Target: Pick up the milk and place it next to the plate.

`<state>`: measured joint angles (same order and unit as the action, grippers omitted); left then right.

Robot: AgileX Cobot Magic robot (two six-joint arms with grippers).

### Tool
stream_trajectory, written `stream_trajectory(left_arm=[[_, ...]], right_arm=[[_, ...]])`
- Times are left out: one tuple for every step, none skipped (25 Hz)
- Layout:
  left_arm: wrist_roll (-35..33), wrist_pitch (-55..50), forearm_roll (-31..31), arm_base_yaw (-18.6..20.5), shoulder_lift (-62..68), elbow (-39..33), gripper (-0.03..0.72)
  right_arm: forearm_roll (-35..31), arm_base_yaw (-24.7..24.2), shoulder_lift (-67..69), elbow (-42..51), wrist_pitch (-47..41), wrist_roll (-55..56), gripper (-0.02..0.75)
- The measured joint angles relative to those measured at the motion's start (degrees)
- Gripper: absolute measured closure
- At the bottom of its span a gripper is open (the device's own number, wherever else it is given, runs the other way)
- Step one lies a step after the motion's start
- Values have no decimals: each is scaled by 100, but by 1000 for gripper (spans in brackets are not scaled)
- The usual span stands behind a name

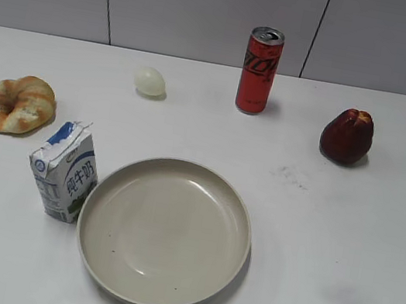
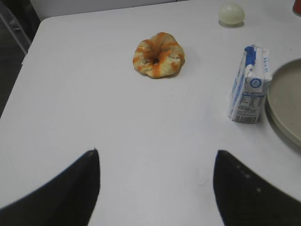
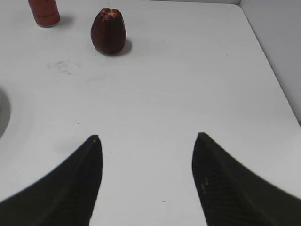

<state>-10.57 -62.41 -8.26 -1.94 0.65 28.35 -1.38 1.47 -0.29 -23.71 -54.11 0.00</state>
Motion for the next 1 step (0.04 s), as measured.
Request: stream_trajectory(left_arm=[[0,0,0,0,0,0,116]], right_arm=[[0,0,0,0,0,0,279]])
